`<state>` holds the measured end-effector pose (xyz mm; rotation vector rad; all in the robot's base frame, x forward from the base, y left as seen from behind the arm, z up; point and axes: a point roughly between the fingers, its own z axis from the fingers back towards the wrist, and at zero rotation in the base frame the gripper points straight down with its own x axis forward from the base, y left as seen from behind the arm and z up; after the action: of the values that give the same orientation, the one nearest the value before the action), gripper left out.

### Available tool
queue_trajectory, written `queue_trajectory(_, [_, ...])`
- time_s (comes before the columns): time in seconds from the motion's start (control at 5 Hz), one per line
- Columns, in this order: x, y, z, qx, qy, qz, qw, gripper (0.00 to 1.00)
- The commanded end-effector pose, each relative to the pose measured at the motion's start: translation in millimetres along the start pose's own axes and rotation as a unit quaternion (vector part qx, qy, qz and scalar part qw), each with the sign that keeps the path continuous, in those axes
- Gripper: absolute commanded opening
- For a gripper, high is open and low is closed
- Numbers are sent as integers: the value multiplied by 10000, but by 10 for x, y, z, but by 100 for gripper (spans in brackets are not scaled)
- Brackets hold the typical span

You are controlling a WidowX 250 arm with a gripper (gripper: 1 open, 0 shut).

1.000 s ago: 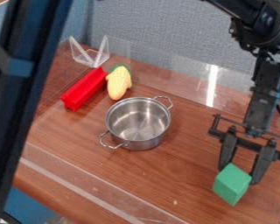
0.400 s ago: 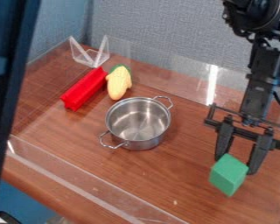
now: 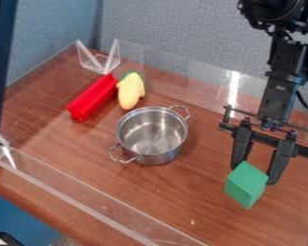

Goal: Put the green block into the metal pot

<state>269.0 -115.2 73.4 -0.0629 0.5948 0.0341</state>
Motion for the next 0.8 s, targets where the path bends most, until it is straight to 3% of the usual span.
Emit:
queue_trajectory(0.0, [-92, 23, 217, -78, -357, -65, 9993, 0])
queue_trajectory(0.6, [-109, 76, 230, -21, -334, -89, 9994, 0])
